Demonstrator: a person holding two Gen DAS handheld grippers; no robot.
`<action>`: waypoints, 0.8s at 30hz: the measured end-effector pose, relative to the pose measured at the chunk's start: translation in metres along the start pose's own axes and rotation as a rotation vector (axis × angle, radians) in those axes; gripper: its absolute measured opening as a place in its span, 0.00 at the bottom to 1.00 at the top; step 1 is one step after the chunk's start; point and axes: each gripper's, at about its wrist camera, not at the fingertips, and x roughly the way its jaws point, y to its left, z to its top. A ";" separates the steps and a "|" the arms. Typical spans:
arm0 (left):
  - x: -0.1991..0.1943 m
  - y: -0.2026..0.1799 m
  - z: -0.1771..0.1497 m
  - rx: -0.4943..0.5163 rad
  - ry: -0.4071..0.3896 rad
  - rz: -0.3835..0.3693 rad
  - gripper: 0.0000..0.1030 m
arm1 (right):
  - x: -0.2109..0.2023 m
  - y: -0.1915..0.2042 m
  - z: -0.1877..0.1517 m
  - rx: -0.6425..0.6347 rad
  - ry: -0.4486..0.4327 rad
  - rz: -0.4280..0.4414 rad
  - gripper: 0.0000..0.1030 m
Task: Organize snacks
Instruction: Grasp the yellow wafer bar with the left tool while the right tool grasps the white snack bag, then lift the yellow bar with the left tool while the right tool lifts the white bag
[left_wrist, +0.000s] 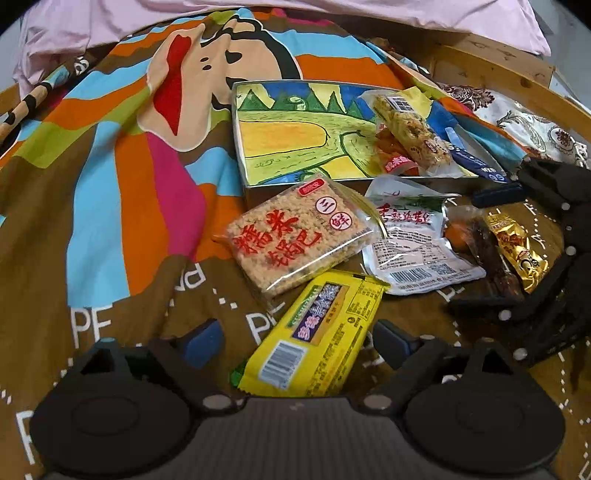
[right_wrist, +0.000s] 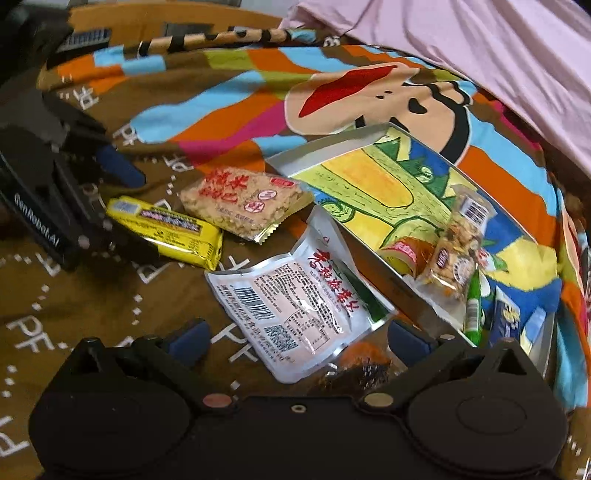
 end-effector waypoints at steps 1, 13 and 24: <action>0.001 -0.001 0.000 0.011 -0.005 0.001 0.84 | 0.003 0.001 0.001 -0.023 -0.001 -0.015 0.99; 0.016 -0.005 0.001 0.076 0.028 -0.080 0.66 | 0.046 -0.005 0.030 -0.197 0.039 0.042 0.99; 0.018 0.002 0.007 0.024 0.055 -0.090 0.57 | 0.041 -0.010 0.022 -0.131 -0.005 0.021 0.64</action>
